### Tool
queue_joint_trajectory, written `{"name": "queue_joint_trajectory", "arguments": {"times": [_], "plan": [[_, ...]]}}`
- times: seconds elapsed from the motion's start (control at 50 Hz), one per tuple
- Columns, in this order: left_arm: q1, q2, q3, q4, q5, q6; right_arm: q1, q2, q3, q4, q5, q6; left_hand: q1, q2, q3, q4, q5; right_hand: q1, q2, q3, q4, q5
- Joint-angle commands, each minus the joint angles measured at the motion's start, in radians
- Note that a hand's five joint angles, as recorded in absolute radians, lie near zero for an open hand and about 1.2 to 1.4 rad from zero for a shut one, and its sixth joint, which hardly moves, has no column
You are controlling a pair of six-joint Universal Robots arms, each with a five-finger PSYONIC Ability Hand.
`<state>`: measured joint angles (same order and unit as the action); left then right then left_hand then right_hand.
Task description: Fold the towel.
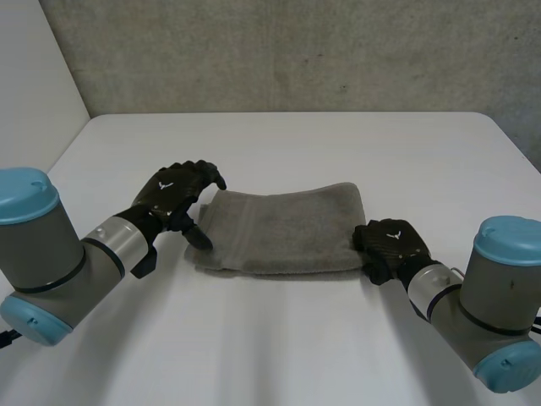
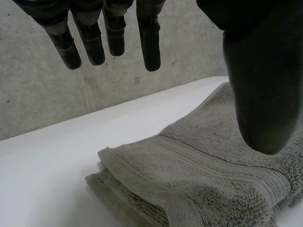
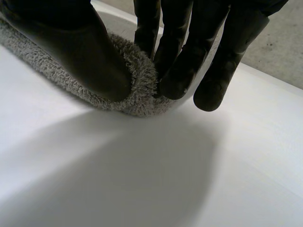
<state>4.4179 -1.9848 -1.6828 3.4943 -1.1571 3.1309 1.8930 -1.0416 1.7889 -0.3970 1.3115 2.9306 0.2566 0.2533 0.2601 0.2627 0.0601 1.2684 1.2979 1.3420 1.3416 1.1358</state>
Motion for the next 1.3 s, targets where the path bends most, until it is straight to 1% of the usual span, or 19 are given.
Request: {"name": "queue_joint_trajectory", "arguments": {"times": [0.02, 0.14, 0.22, 0.3, 0.36, 0.4, 0.42, 0.46, 0.52, 0.56, 0.62, 0.72, 0.74, 0.78, 0.8, 0.82, 0.88, 1.1, 1.3], "plan": [[0.000, -0.002, -0.005, 0.000, -0.001, 0.000, -0.011, -0.041, 0.010, 0.015, 0.003, 0.036, -0.061, -0.057, -0.064, -0.067, -0.039, 0.128, 0.098, 0.054, 0.055, 0.086], [0.001, -0.002, -0.006, 0.000, -0.006, 0.000, -0.041, -0.107, 0.046, 0.076, -0.003, 0.007, -0.061, -0.057, -0.064, -0.067, -0.039, 0.128, 0.098, 0.054, 0.055, 0.086], [0.001, 0.000, -0.002, 0.000, -0.007, 0.000, -0.138, -0.136, 0.040, 0.180, -0.009, -0.158, -0.064, -0.060, -0.067, -0.070, -0.042, 0.128, 0.098, 0.054, 0.055, 0.086], [0.003, 0.000, -0.002, 0.000, -0.009, 0.000, -0.138, -0.144, -0.003, 0.236, 0.005, -0.280, -0.064, -0.060, -0.067, -0.070, -0.042, 0.128, 0.098, 0.054, 0.055, 0.086], [0.001, 0.000, -0.002, 0.000, -0.023, 0.000, -0.031, -0.138, -0.080, 0.257, 0.015, -0.275, -0.067, -0.063, -0.070, -0.073, -0.045, 0.128, 0.098, 0.054, 0.055, 0.086], [0.001, 0.001, -0.003, 0.000, -0.029, -0.002, 0.104, -0.126, -0.196, 0.268, 0.051, -0.181, -0.067, -0.063, -0.070, -0.073, -0.045, 0.128, 0.098, 0.054, 0.055, 0.086], [0.001, 0.001, -0.003, 0.000, -0.036, -0.003, 0.104, -0.126, -0.197, 0.268, 0.051, -0.180, -0.067, -0.063, -0.070, -0.073, -0.045, 0.128, 0.098, 0.054, 0.055, 0.086], [0.001, 0.003, -0.005, 0.000, -0.041, -0.003, 0.223, -0.071, -0.303, 0.273, 0.078, -0.104, -0.067, -0.063, -0.070, -0.073, -0.045, 0.128, 0.098, 0.054, 0.055, 0.086], [0.003, 0.004, -0.006, 0.000, -0.044, -0.003, 0.276, -0.040, -0.359, 0.279, 0.086, -0.091, -0.067, -0.063, -0.070, -0.073, -0.045, 0.128, 0.098, 0.054, 0.055, 0.086], [0.006, 0.004, -0.006, 0.002, -0.046, -0.003, 0.398, 0.027, -0.469, 0.297, 0.097, -0.096, -0.067, -0.063, -0.070, -0.073, -0.045, 0.128, 0.098, 0.054, 0.055, 0.086], [0.014, 0.006, -0.006, 0.002, -0.058, -0.003, 0.498, 0.122, -0.563, 0.326, 0.095, -0.094, -0.067, -0.063, -0.070, -0.073, -0.045, 0.128, 0.098, 0.054, 0.055, 0.086], [0.023, 0.006, -0.006, 0.011, -0.095, -0.005, 0.567, 0.227, -0.641, 0.388, 0.100, -0.096, -0.067, -0.063, -0.070, -0.073, -0.045, 0.128, 0.098, 0.054, 0.055, 0.086], [0.023, 0.006, -0.006, 0.011, -0.095, -0.005, 0.568, 0.227, -0.641, 0.388, 0.100, -0.096, -0.067, -0.063, -0.070, -0.073, -0.045, 0.128, 0.098, 0.054, 0.055, 0.086], [0.023, 0.006, -0.006, 0.017, -0.099, -0.005, 0.572, 0.248, -0.658, 0.431, 0.112, -0.096, -0.067, -0.063, -0.070, -0.073, -0.045, -0.636, -0.665, -0.709, -0.709, -0.678], [0.024, 0.006, -0.006, 0.018, -0.102, -0.005, 0.572, 0.249, -0.658, 0.431, 0.112, -0.096, -0.067, -0.063, -0.070, -0.073, -0.045, -0.640, -0.670, -0.714, -0.713, -0.682], [0.024, 0.004, -0.006, 0.020, -0.102, -0.005, 0.572, 0.247, -0.660, 0.441, 0.123, -0.094, -0.067, -0.063, -0.070, -0.073, -0.045, -0.908, -0.937, -0.981, -0.981, -0.950], [0.026, 0.003, -0.006, 0.020, -0.102, -0.005, 0.558, 0.226, -0.649, 0.449, 0.147, -0.093, -0.067, -0.063, -0.070, -0.073, -0.045, -1.054, -1.083, -1.127, -1.127, -1.096], [0.023, -0.005, -0.008, 0.015, -0.099, -0.005, 0.424, 0.059, -0.484, 0.414, 0.163, -0.064, -0.067, -0.063, -0.070, -0.073, -0.045, -1.069, -1.098, -1.143, -1.142, -1.111], [-0.070, -0.005, -0.043, 0.006, -0.101, 0.005, 0.302, 0.052, -0.395, 0.302, 0.158, 0.056, -0.067, -0.063, -0.070, -0.073, -0.045, -1.078, -1.107, -1.151, -1.151, -1.120]]}}
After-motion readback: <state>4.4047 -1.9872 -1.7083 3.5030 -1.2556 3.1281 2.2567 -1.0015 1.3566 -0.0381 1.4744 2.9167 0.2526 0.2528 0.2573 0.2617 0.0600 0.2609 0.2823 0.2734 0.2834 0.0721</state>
